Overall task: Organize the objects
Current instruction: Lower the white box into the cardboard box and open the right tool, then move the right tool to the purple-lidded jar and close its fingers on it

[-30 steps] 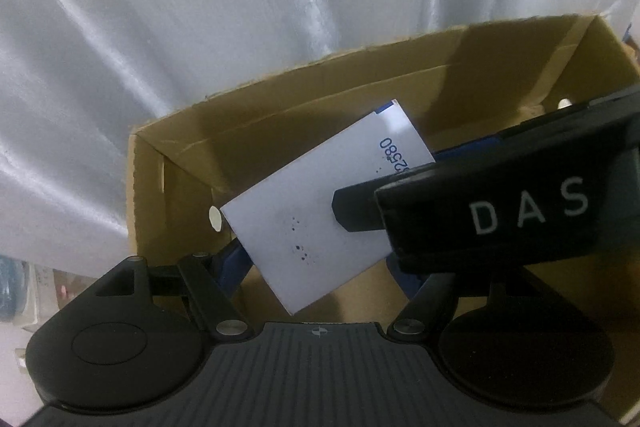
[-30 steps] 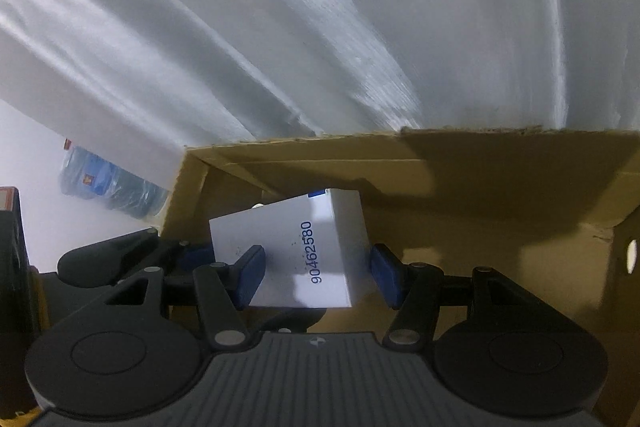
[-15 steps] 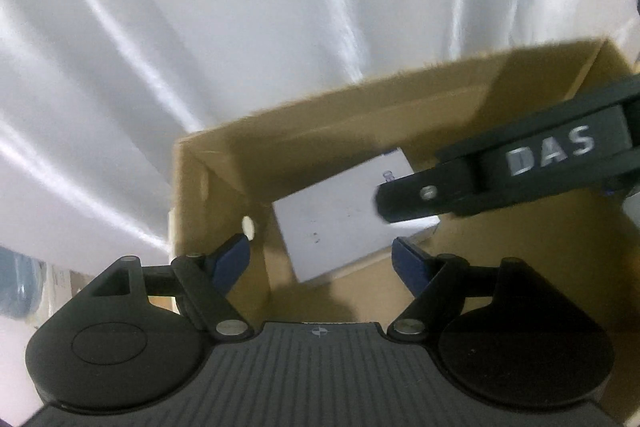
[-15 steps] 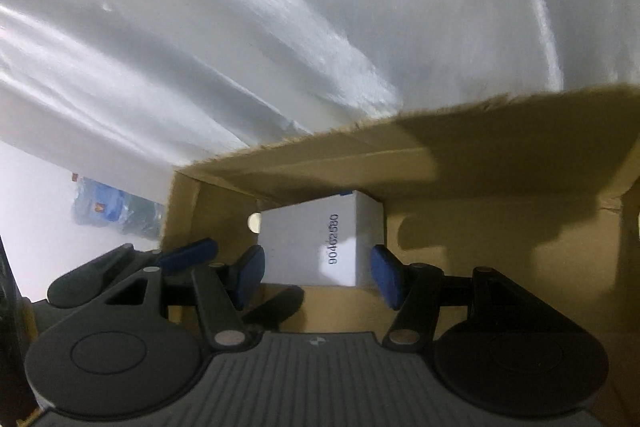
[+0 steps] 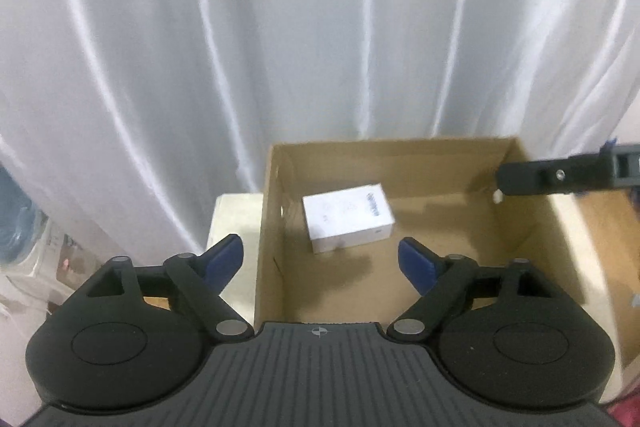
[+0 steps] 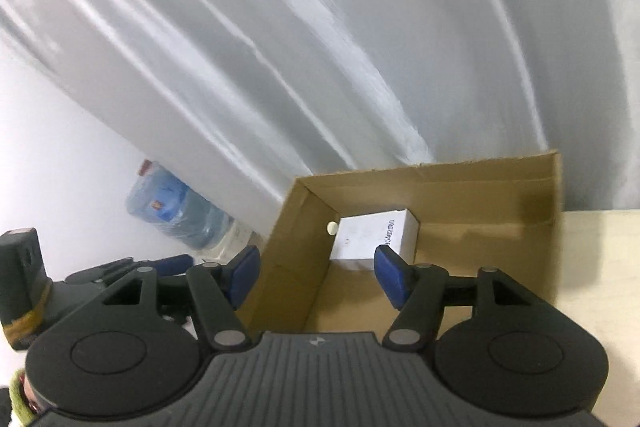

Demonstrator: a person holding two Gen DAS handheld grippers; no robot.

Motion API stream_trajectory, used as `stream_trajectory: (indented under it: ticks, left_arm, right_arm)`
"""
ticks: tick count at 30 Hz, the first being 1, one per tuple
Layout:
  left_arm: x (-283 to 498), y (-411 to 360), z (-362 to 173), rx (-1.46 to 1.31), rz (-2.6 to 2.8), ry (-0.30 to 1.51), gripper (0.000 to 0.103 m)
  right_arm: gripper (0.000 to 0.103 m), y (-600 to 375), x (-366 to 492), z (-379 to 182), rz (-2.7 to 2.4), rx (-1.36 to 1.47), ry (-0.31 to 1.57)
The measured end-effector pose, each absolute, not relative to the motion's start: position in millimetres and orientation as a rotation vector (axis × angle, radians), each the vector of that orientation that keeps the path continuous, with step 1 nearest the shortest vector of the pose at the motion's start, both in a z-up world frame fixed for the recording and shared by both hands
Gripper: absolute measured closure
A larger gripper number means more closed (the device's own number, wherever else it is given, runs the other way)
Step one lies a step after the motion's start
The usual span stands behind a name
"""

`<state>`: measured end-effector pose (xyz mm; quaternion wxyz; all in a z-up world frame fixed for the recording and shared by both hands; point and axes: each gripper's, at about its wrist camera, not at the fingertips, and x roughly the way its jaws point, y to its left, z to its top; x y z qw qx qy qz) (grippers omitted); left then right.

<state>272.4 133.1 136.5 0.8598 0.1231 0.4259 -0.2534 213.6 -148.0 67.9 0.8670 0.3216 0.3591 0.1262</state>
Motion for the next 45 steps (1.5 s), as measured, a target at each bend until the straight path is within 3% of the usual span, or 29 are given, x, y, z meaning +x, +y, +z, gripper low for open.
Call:
stream_trajectory:
  ticks: [6,17,27,30,34,45]
  left_arm:
    - [205,158,146,0.188,-0.508,0.78,0.011]
    - [86,144,76,0.184,-0.452,0.7,0.008]
    - [75,100,17,0.317,-0.448,0.737,0.011]
    - [82,95,7,0.314,-0.452,0.747,0.024]
    - [92,86,-3,0.33,-0.458,0.758,0.031]
    - [119,80,-30,0.331,-0.494,0.847,0.038]
  right_arm:
    - [0.032,-151,144,80,0.251,0.589,0.644]
    - [0.031,-140,69,26,0.246,0.648,0.684]
    - [0.031,-117,72,-4,0.267,0.68,0.771]
    - [0.031,-114,80,-14,0.259,0.686,0.789]
    - [0.032,-113,94,-26,0.247,0.684,0.818]
    - [0.036,-111,122,-57,0.248,0.719,0.895]
